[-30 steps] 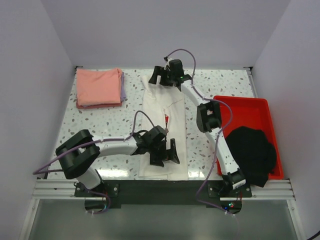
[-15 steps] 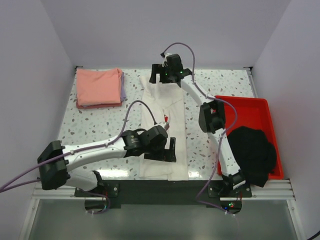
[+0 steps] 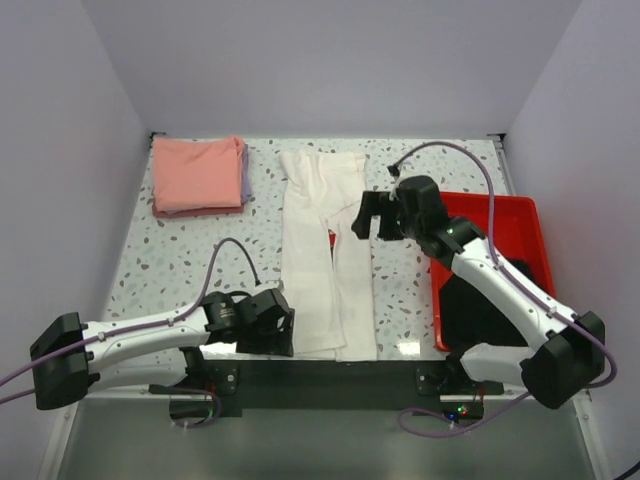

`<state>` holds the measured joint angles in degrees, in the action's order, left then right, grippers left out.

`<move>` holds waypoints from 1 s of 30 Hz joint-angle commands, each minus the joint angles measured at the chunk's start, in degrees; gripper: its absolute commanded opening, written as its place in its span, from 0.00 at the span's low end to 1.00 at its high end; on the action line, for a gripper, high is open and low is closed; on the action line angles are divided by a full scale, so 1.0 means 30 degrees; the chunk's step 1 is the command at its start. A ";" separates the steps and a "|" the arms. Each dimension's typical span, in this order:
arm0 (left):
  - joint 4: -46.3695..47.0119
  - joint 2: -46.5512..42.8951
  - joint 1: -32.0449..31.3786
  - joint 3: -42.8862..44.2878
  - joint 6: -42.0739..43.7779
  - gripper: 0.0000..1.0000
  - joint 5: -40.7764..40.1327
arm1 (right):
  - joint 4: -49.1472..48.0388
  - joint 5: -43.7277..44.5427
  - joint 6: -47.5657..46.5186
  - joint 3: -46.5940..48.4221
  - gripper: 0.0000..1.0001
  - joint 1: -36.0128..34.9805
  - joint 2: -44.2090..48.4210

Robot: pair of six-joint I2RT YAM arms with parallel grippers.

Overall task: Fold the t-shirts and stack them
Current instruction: Fold the tshirt

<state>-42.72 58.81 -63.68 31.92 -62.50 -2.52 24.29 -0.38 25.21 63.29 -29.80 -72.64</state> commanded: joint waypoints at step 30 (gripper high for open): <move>0.4982 0.1463 -0.0013 -0.2349 -0.0201 0.00 0.0754 | 0.3507 -0.0313 0.7416 -1.0196 0.70 -1.1394 0.3120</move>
<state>-29.95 63.59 -63.68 26.33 -62.39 -0.62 40.03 -0.86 43.53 33.69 -63.09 -62.83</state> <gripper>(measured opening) 0.028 0.727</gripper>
